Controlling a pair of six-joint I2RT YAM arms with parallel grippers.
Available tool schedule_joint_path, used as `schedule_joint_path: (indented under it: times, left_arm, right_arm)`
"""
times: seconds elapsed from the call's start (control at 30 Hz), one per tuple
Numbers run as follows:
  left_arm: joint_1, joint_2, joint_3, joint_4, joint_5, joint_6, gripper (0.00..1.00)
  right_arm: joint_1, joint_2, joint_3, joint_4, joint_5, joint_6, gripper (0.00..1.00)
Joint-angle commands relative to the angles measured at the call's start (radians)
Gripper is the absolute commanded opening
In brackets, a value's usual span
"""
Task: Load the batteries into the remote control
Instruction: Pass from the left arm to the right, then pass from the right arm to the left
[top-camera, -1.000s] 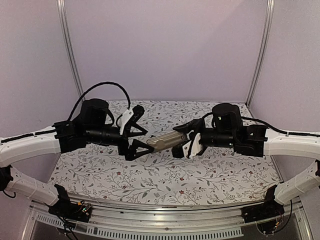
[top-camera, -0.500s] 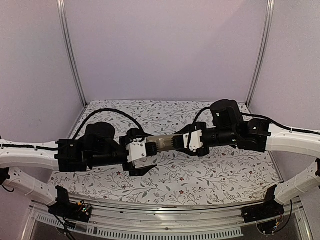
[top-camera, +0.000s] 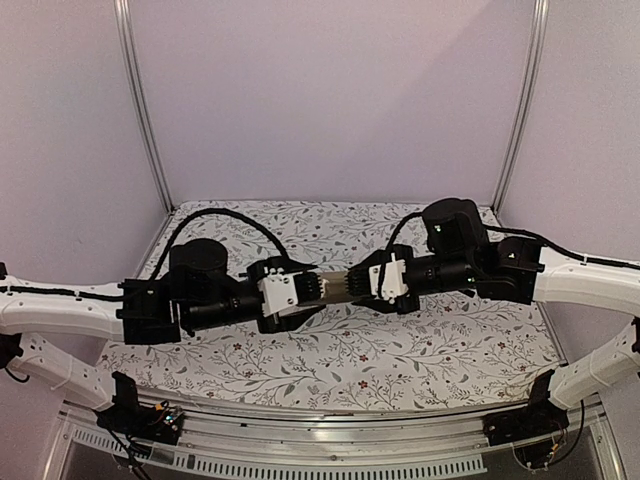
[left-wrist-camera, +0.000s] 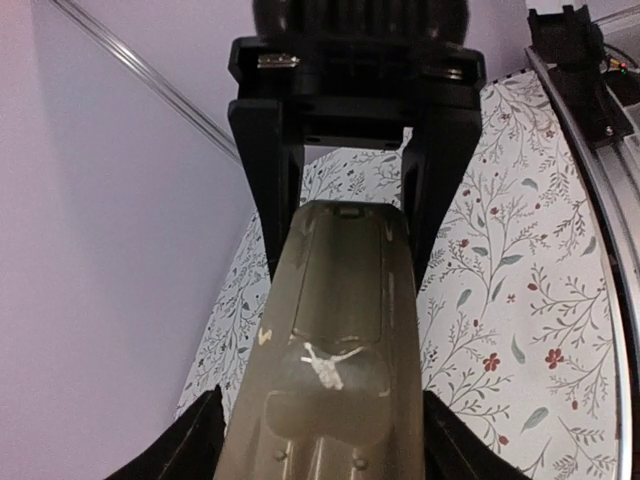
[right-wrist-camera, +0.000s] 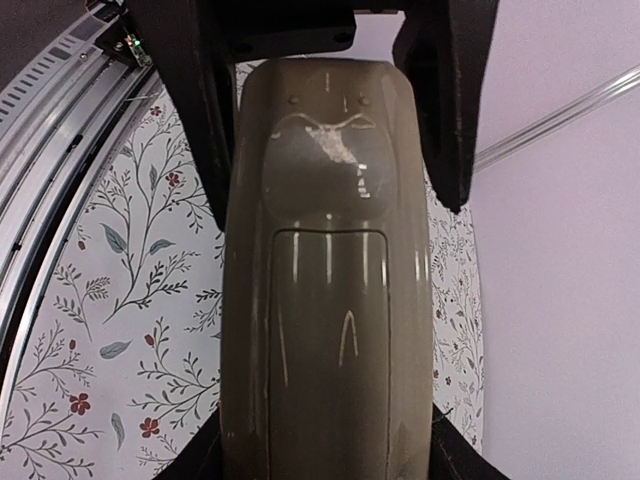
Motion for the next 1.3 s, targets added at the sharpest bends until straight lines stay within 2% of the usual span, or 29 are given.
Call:
schedule_joint_path:
  times: [0.0, 0.13, 0.2, 0.27, 0.37, 0.43, 0.53, 0.67, 0.83, 0.9, 0.93, 0.97, 1.07, 1.1, 1.2, 1.27]
  left_arm:
    - [-0.008, 0.004, 0.020, 0.041, 0.028, -0.026, 0.58]
    - [-0.007, 0.012, 0.033, 0.013, 0.034, -0.027, 0.44]
    - [-0.006, 0.009, 0.034, 0.013, 0.040, -0.028, 0.43]
    - [-0.006, 0.006, 0.030, 0.017, 0.052, -0.029, 0.48]
    - [-0.006, 0.002, 0.025, 0.025, 0.074, -0.026, 0.65]
    - [-0.006, 0.000, 0.024, 0.031, 0.077, -0.026, 0.67]
    - [-0.007, -0.002, 0.023, 0.037, 0.078, -0.022, 0.64]
    - [-0.006, 0.000, 0.025, 0.031, 0.076, -0.019, 0.51]
    - [-0.007, -0.009, 0.022, 0.039, 0.088, -0.023, 0.21]
    - [-0.006, -0.014, 0.016, 0.046, 0.087, -0.021, 0.10]
    - [-0.006, -0.019, 0.010, 0.055, 0.086, -0.021, 0.04]
    - [-0.006, -0.025, 0.002, 0.069, 0.081, -0.021, 0.00]
    - [-0.002, -0.048, -0.033, 0.136, 0.081, -0.028, 0.00]
    - [0.003, -0.058, -0.046, 0.168, 0.088, -0.040, 0.00]
    - [0.033, -0.090, -0.091, 0.305, 0.151, -0.147, 0.00]
    - [0.045, -0.103, -0.130, 0.444, 0.204, -0.228, 0.00]
  right_arm:
    - [0.009, -0.022, 0.026, 0.000, -0.028, 0.020, 0.24]
    - [0.009, -0.023, 0.027, -0.005, -0.019, 0.017, 0.24]
    - [0.009, -0.021, 0.031, -0.011, -0.018, 0.016, 0.24]
    - [0.009, -0.016, 0.038, -0.018, -0.014, 0.013, 0.24]
    - [0.009, -0.004, 0.048, -0.031, -0.012, 0.012, 0.24]
    - [0.009, -0.001, 0.053, -0.031, -0.012, 0.013, 0.23]
    - [0.009, -0.001, 0.053, -0.024, -0.011, 0.013, 0.23]
    - [0.009, 0.000, 0.052, -0.022, -0.011, 0.014, 0.23]
    - [0.009, 0.001, 0.054, -0.017, -0.008, 0.021, 0.24]
    - [0.009, -0.002, 0.055, -0.005, 0.001, 0.031, 0.32]
    - [0.009, -0.005, 0.055, 0.008, 0.010, 0.046, 0.41]
    - [0.008, -0.012, 0.054, 0.025, 0.016, 0.061, 0.58]
    - [0.005, -0.051, 0.052, 0.069, -0.011, 0.161, 0.90]
    - [-0.001, -0.067, 0.048, 0.077, -0.052, 0.194, 0.97]
    - [-0.032, -0.142, -0.014, 0.170, -0.174, 0.284, 0.99]
    - [-0.048, -0.202, -0.077, 0.308, -0.206, 0.392, 0.99]
